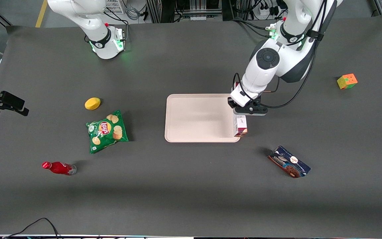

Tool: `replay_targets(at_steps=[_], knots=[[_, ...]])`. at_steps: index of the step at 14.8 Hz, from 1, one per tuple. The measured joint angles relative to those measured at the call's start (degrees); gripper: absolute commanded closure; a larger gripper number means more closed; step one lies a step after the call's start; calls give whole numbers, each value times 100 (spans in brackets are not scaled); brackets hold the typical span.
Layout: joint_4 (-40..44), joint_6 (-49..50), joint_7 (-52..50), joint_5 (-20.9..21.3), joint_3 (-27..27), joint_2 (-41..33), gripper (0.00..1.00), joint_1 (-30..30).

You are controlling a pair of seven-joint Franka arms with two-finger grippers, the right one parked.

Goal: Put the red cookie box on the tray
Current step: 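Lower the held cookie box onto the tray's edge area, then open the left gripper to release the box and raise it away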

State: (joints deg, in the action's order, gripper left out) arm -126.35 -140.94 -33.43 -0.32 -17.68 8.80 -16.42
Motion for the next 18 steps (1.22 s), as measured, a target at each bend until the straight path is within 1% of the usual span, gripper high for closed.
replay_targets(at_steps=[3, 6, 9, 11, 14, 17, 18], knots=[[-27, -352, -459, 260, -1, 246, 100, -89], [-54, -514, -917, 653, -3, 477, 100, -240], [-64, -662, -1239, 1064, -3, 706, 100, -377], [-65, -801, -1319, 1248, 6, 873, 100, -401], [-64, -964, -1345, 1343, 40, 1045, 100, -424], [-64, -1248, -1360, 1396, 208, 1153, 100, -443], [-64, -1277, -1379, 1410, 228, 1169, 96, -444]])
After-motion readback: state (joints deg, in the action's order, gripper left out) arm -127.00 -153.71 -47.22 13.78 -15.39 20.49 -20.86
